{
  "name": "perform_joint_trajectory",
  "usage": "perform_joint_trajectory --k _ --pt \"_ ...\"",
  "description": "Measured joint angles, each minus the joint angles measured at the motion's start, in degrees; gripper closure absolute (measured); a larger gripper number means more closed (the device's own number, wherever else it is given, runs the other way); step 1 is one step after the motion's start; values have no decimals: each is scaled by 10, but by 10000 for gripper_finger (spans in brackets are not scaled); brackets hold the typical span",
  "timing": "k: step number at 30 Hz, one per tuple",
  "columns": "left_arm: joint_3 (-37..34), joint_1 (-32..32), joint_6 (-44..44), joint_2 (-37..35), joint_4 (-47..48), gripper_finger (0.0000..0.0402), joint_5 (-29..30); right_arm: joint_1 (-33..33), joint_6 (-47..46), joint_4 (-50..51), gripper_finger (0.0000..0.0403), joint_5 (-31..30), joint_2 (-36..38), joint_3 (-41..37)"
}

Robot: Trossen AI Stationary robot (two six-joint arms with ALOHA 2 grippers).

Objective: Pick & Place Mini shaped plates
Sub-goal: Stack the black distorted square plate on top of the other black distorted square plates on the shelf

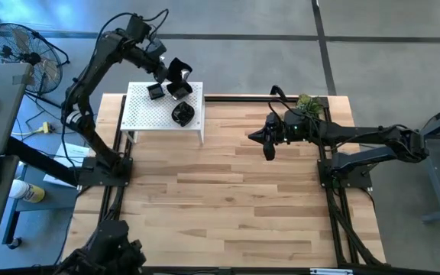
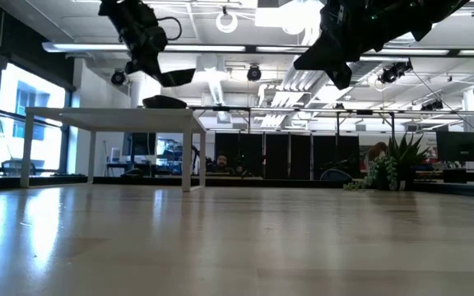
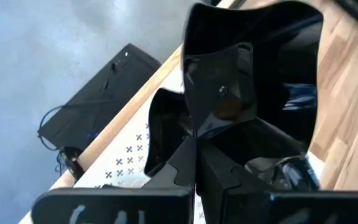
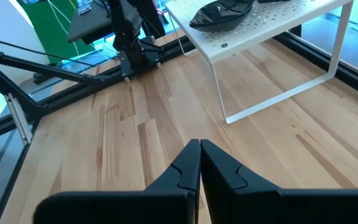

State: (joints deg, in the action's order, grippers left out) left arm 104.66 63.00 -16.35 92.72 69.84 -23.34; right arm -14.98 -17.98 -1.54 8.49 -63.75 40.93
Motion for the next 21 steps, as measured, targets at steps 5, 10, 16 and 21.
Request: perform_joint_trajectory --k 5,10,16,21 --pt "0 0 -27 2 40 401 0 0 0 0 396 -1 0 0" --pt "-1 0 -31 2 63 401 6 0 0 0 396 -16 0 0" --pt "-1 0 -43 2 66 401 8 0 9 0 396 -18 0 0" --pt "-1 0 -46 8 62 401 4 0 15 0 396 -19 0 0"
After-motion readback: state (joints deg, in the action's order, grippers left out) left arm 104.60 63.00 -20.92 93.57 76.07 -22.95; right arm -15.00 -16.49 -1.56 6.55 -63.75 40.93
